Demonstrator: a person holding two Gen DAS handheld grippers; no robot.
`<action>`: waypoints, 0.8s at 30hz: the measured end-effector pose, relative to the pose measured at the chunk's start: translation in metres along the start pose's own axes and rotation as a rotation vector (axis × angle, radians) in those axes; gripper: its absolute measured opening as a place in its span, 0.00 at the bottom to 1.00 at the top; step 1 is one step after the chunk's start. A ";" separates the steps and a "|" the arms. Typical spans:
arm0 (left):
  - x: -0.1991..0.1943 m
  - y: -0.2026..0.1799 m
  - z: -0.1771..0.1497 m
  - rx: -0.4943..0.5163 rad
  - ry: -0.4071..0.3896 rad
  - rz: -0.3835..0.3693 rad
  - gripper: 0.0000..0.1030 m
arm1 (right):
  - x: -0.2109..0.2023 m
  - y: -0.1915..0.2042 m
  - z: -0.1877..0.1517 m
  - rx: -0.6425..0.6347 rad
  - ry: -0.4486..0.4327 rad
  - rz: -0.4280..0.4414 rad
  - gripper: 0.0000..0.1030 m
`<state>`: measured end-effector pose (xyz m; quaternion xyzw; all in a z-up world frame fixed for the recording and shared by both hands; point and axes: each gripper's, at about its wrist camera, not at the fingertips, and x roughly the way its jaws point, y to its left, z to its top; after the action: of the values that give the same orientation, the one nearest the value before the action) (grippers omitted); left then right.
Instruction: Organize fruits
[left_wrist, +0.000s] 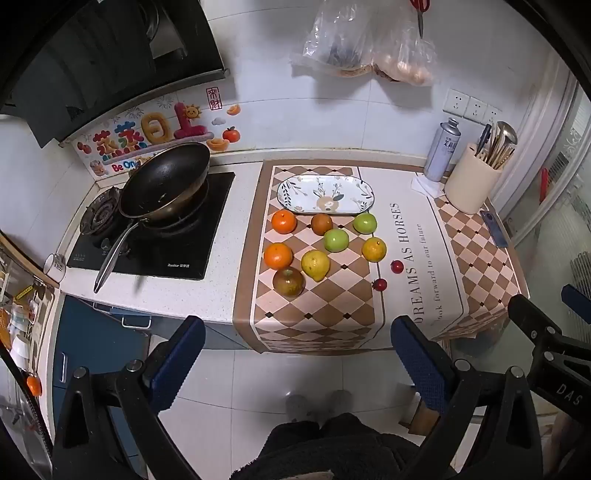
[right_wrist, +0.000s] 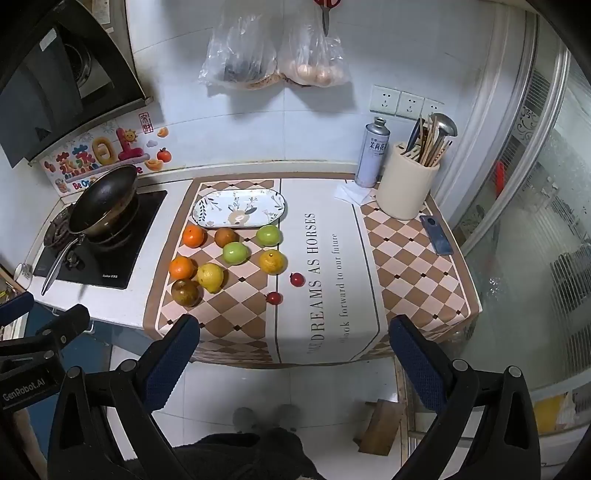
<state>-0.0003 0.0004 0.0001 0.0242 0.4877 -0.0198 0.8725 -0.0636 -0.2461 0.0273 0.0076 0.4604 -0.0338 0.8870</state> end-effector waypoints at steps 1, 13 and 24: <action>0.000 0.000 0.000 0.003 0.007 0.005 1.00 | 0.000 0.000 0.000 0.001 -0.002 0.000 1.00; 0.000 0.000 0.000 0.000 0.009 0.002 1.00 | -0.001 0.002 -0.002 0.001 0.004 0.002 1.00; -0.007 -0.001 0.003 -0.006 0.001 0.007 1.00 | -0.005 0.005 -0.003 0.003 0.002 0.007 1.00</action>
<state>-0.0015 -0.0008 0.0082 0.0233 0.4883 -0.0151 0.8722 -0.0689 -0.2407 0.0294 0.0105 0.4612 -0.0312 0.8867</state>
